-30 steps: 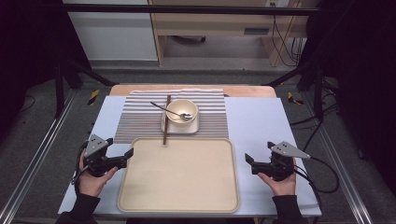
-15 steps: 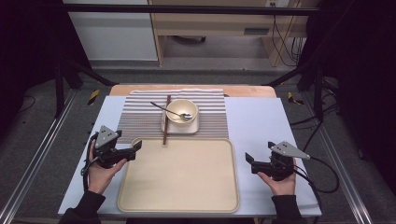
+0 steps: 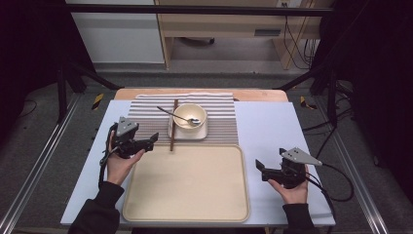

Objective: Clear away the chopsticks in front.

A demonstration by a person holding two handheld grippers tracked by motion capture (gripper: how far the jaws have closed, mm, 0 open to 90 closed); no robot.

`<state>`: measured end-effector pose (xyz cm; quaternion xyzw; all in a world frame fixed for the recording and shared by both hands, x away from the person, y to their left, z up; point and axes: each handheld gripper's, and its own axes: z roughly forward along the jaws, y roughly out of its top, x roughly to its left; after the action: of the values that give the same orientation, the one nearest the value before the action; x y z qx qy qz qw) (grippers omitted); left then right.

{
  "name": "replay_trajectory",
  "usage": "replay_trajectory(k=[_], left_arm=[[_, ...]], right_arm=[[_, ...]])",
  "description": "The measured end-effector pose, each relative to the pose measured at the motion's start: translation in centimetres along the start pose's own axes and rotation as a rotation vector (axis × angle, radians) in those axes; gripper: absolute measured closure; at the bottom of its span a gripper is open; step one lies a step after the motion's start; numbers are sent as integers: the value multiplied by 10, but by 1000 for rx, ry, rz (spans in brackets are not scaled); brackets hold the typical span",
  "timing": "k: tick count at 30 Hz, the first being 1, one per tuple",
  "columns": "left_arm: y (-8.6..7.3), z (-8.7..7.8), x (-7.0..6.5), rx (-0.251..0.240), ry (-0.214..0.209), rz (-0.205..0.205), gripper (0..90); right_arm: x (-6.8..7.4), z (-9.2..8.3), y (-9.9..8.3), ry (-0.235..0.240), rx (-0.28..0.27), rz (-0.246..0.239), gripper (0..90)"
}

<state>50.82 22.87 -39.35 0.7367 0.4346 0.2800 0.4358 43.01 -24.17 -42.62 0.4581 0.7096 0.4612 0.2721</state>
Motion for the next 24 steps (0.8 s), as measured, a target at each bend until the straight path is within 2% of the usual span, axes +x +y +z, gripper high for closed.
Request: replay_trajectory(k=[6,7,14,24], left_arm=[[3,16,-4,-1,-10,-4,240],[4,23,-5,14,-11,-1,245],[1,39,-3,42,-9,-2,297],[-5,71,-8,120,3,29,380]], right_arm=[[0,0,0,0,0,4,45],[0,0,0,1,0,4,45],[0,1,0,2,0,6,51],[0,2,0,2,2,9,54]])
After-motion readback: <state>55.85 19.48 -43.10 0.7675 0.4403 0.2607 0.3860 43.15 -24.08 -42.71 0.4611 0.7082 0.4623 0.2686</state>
